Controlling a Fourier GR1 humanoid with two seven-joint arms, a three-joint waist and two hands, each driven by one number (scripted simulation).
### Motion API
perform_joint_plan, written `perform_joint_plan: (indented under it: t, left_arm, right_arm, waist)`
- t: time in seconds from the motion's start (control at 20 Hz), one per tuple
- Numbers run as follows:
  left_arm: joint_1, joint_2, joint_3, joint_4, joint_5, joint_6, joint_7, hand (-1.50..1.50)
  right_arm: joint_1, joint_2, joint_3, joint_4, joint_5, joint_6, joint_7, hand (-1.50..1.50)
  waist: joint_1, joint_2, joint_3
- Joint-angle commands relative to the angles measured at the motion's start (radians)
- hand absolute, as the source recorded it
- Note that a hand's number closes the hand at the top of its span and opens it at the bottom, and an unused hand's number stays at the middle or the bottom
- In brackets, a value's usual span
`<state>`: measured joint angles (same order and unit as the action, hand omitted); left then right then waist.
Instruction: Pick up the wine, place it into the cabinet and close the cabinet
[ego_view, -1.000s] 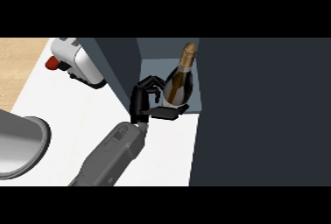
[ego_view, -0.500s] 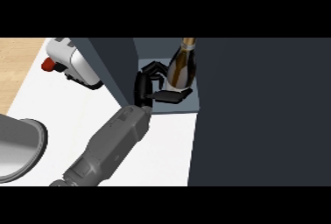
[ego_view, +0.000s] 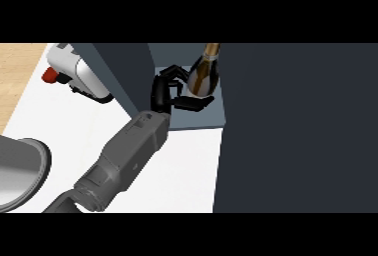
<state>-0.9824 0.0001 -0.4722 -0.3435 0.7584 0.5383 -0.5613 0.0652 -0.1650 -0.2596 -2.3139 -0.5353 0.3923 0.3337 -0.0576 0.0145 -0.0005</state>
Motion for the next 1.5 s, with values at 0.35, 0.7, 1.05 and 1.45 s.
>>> perform_joint_plan:
  t: [0.35, 0.7, 1.05, 1.45]
  left_arm:
    - [0.011, 0.000, -0.007, 0.126, 0.031, -0.029, -0.064, 1.50]
    - [0.075, 0.000, -0.039, 0.123, 0.045, -0.032, -0.126, 1.50]
    - [0.020, 0.000, -0.026, 0.168, 0.054, -0.045, -0.152, 1.50]
    - [-0.050, 0.000, -0.002, 0.200, 0.074, -0.055, -0.135, 1.50]
  right_arm:
    - [-0.084, -0.019, -0.022, 0.054, -0.021, -0.010, -0.011, -1.50]
    - [-0.077, -0.015, 0.003, 0.046, -0.006, 0.009, -0.013, -1.50]
    - [-0.070, 0.016, 0.038, 0.026, 0.015, -0.030, 0.014, -1.50]
    - [-0.045, 0.022, 0.039, 0.041, 0.029, 0.005, -0.016, -1.50]
  waist:
    - [-0.029, 0.015, -0.001]
    - [-0.043, 0.018, -0.002]
    - [-0.039, 0.018, -0.003]
    - [-0.046, 0.020, -0.002]
